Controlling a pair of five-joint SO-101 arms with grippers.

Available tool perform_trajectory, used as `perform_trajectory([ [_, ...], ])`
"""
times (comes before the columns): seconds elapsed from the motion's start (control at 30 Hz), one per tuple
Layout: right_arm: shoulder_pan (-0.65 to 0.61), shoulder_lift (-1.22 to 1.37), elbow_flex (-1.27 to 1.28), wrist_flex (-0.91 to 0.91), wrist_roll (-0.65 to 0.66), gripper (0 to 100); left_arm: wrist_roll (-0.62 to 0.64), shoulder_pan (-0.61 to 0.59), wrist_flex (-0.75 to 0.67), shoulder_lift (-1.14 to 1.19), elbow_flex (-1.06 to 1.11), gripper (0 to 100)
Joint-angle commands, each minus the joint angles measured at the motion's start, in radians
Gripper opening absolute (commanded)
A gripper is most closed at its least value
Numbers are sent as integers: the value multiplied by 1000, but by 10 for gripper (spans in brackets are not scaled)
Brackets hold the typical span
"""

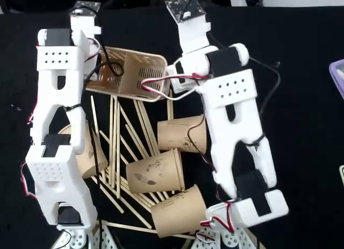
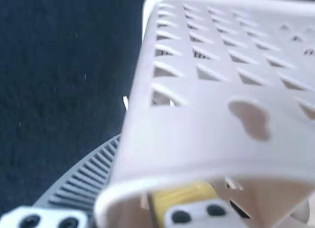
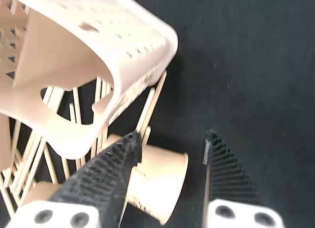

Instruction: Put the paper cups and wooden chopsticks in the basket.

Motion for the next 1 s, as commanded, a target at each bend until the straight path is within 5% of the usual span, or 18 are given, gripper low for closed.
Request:
perform_trajectory([
  [0.0, -14, -93, 27, -74, -2, 204, -3, 10, -110, 23, -19, 60],
  [0.17, -9, -134, 130, -129, 6, 205, 5, 8, -114, 32, -150, 222],
  [0.47, -8, -234, 285, -299, -38, 205, 72, 7, -104, 23, -358, 220],
  [0.73, 14, -364, 291, -305, -38, 250, 64, 4, 107, 23, -693, 224],
  [0.97, 110, -475, 349, -201, -37, 264, 64, -168, 133, -5, -737, 223],
])
